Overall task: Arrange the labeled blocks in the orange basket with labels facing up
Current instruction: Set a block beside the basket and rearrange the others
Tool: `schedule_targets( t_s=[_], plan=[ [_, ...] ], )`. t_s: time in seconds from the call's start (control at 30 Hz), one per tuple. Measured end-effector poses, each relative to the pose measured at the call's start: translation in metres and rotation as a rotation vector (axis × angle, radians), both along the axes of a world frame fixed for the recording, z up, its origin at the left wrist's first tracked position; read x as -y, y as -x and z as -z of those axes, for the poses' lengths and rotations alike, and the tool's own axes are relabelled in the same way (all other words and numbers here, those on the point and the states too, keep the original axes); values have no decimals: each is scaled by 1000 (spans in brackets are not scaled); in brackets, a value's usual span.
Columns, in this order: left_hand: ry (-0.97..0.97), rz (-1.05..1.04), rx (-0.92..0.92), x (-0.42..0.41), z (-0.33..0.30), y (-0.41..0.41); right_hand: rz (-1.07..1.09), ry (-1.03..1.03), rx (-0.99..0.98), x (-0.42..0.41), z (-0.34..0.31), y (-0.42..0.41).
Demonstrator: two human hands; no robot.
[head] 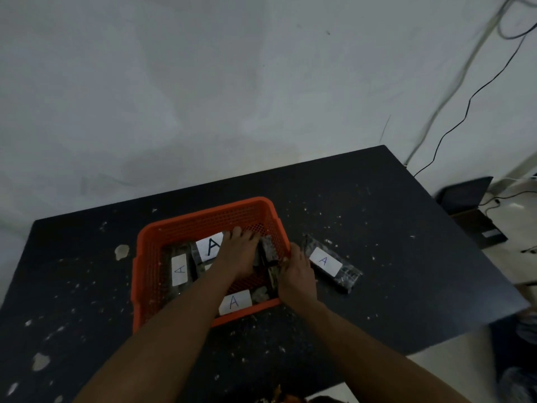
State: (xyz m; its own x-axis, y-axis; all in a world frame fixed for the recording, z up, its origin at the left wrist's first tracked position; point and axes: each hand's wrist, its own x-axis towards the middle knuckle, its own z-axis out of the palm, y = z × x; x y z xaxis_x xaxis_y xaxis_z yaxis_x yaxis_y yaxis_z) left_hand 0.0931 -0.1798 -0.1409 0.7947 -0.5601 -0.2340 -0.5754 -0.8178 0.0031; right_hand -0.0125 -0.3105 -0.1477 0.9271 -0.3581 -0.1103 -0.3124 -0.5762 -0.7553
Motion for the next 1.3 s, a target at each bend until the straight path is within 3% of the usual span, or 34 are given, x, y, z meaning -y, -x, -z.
schedule_targets(
  t_s=[0.2, 0.4, 0.67, 0.9, 1.07, 1.2, 1.3],
  plan=[
    [443, -295, -394, -21, -28, -29, -15, -42, 14, 2, -2, -1],
    [752, -469, -614, -46, -38, -26, -16, -58, 26, 2, -1, -5],
    [833, -475, -581, -49, -37, -9, -32, -33, 33, 2, 4, -4],
    [1051, -483, -654, -42, -47, 3, -42, -44, 25, 3, 4, -3],
    [1285, -655, -875, -41, -44, 12, -50, -62, 21, 3, 2, -2],
    [1136, -681, -639, -37, -41, 14, -52, -60, 22, 5, 8, -3],
    [1061, -660, -587, -37, -38, 16, -63, -72, 22, 5, 10, -3]
  ],
)
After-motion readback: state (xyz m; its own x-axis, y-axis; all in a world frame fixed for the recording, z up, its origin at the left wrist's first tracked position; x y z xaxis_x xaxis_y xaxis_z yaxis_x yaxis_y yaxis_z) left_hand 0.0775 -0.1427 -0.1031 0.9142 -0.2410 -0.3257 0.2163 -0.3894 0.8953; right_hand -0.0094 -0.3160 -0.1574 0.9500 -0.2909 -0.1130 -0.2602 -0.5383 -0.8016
